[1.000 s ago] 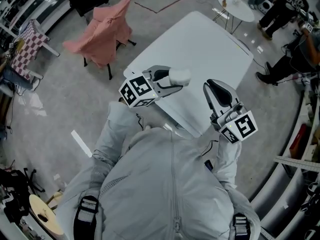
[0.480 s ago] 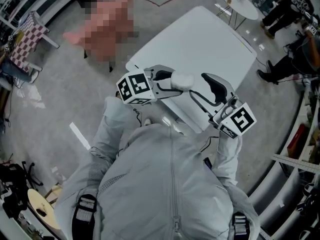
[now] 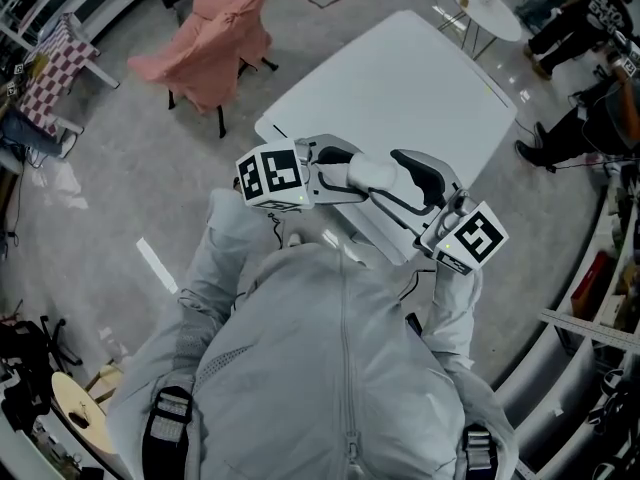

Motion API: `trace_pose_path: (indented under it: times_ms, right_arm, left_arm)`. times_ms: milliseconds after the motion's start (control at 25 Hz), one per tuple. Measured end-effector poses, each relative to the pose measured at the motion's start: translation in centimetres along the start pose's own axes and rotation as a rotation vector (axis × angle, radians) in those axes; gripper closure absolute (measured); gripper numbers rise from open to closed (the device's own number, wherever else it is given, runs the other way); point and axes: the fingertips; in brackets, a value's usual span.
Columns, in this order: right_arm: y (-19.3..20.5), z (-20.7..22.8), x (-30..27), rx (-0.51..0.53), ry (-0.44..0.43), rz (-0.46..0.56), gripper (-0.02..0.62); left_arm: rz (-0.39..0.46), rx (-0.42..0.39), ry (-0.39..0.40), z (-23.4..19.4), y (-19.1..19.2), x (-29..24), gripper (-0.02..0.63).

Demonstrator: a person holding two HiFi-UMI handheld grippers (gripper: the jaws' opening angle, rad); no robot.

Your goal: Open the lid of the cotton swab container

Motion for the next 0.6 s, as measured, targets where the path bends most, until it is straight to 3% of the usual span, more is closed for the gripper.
trace_pose_path:
  times_ms: [600]
  right_arm:
    - [0.9, -1.0, -0.4, 0.006, -0.04, -0.036, 0.347]
  left_arm:
    - [-0.024, -0.028, 0.055, 1.2, 0.0, -0.8, 0.373]
Point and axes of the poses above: the fingertips, and each gripper's own axes: x backward along the fingers, z to its right, y out of its underside, and after that the axes turned 2 degrees about -z, right-handed
